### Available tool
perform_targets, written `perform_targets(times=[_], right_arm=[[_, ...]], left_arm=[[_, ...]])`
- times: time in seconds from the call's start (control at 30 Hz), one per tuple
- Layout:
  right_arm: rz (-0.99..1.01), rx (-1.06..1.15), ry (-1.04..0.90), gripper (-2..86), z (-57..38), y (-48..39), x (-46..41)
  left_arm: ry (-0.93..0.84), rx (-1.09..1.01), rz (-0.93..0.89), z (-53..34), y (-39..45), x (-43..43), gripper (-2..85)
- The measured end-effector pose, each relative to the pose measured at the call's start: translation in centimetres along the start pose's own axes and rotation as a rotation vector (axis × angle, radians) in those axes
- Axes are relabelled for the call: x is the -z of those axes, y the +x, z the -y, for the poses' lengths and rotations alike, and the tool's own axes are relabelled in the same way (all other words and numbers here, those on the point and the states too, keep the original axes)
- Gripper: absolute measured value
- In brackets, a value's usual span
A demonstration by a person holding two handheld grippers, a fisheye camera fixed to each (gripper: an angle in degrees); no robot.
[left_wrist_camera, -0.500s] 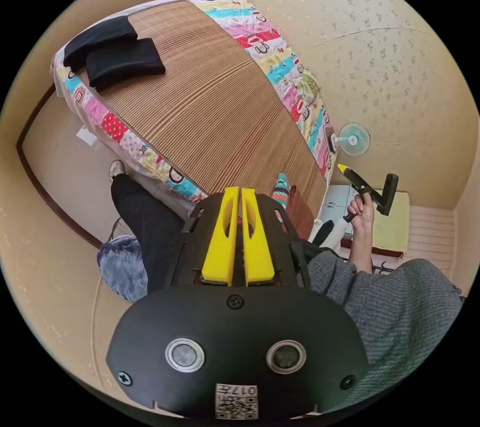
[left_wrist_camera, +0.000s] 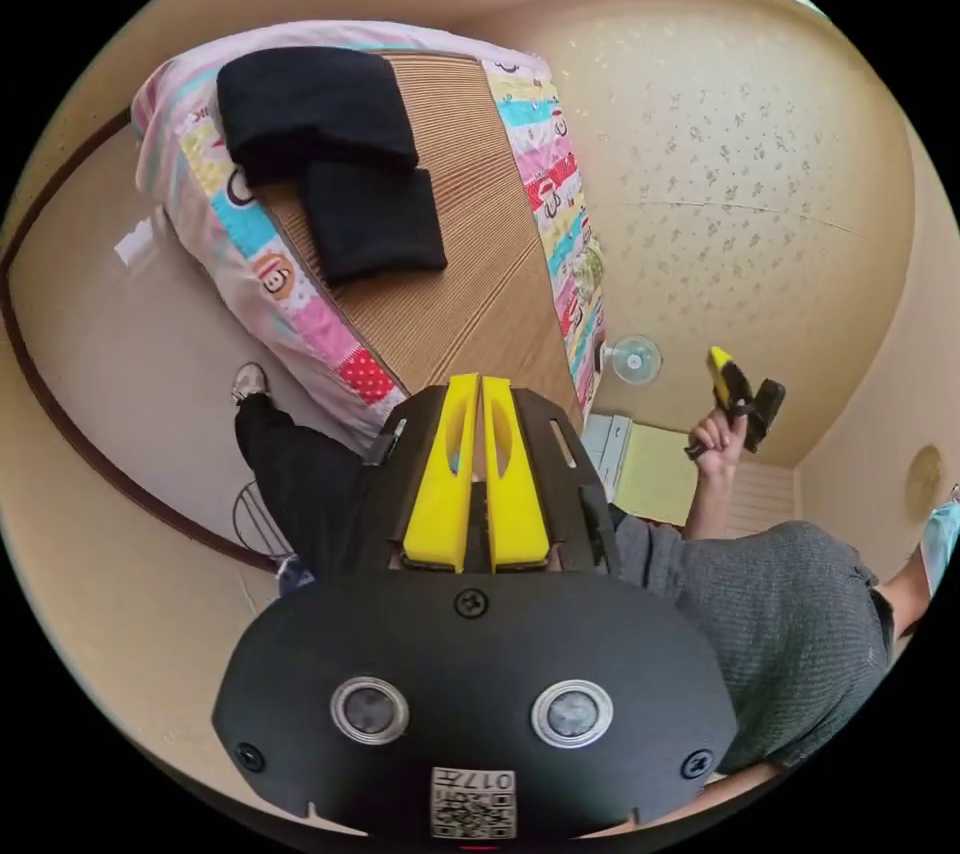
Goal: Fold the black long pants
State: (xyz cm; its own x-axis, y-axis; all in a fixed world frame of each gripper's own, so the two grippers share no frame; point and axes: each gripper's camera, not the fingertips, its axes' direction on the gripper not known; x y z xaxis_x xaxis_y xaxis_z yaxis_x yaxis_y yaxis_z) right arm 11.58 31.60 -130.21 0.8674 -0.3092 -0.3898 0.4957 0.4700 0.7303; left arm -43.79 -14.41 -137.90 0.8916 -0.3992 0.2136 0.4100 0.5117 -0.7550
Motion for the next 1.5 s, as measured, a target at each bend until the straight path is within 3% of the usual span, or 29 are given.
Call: perform_targets(times=[0.13, 0.3, 0.5, 0.67, 0.73, 0.83, 1.0, 1.13, 1.27, 1.33, 1.37, 1.4, 1.43, 1.5], right_arm=[[-0.07, 0.208, 0.005, 0.2, 4.8, -7.1, -5.2], [-0.161, 0.172, -0.104, 0.3, 4.4, -7.5, -9.1], [-0.289, 0.201, -0.1, 0.4, 2.1, -8.3, -8.3], [-0.435, 0.058, -0.155, 0.3, 0.8, -7.1, -9.7], [-0.481, -0.015, -0.174, 0.3, -0.1, -6.6, -10.4], [-0.498, -0.088, -0.181, 0.3, -1.0, -6.1, -10.8], [-0.543, -0.175, -0.143, 0.2, -2.5, -5.7, -10.1], [-0.55, -0.277, -0.063, 0.2, -4.6, -5.3, -8.5], [-0.547, -0.36, 0.021, 0.3, -7.4, -4.7, -6.3], [-0.519, -0.415, 0.07, 0.4, -9.4, -3.9, -4.7], [-0.508, -0.425, 0.081, 0.4, -9.8, -3.7, -4.3], [-0.488, -0.44, 0.105, 0.4, -10.7, -3.2, -3.5], [-0.472, -0.452, 0.126, 0.5, -11.4, -2.6, -2.7], [-0.451, -0.472, 0.151, 0.5, -12.3, -1.4, -1.5]], left_arm=[[-0.008, 0.066, 0.028, 3.7, -3.0, 7.1, 3.5], [-0.119, 0.133, 0.017, 11.6, -4.6, 8.2, 17.6], [0.021, 0.27, 0.064, 19.7, -5.0, 9.7, 20.8], [0.004, 0.364, -0.11, 24.2, -3.4, 7.2, 20.7], [-0.037, 0.42, -0.029, 24.4, -2.0, 6.6, 16.4], [0.001, 0.422, -0.119, 22.8, 0.6, 7.6, 11.3], [0.268, 0.186, -0.534, 17.7, 8.7, 13.4, 8.2], [0.32, -0.082, -0.544, 19.6, 17.0, 18.2, 7.8], [0.184, -0.481, -0.423, 24.9, 31.8, 21.8, 5.7], [0.179, -0.815, -0.805, 25.3, 38.0, 23.0, 0.5], [0.192, -0.981, -1.206, 25.6, 41.2, 23.5, -0.1], [0.188, -0.978, -1.362, 26.6, 43.9, 22.9, -0.5], [0.178, -0.936, -1.337, 27.0, 45.0, 22.4, -0.6], [0.149, -0.832, -0.877, 27.4, 49.1, 20.4, -0.8]])
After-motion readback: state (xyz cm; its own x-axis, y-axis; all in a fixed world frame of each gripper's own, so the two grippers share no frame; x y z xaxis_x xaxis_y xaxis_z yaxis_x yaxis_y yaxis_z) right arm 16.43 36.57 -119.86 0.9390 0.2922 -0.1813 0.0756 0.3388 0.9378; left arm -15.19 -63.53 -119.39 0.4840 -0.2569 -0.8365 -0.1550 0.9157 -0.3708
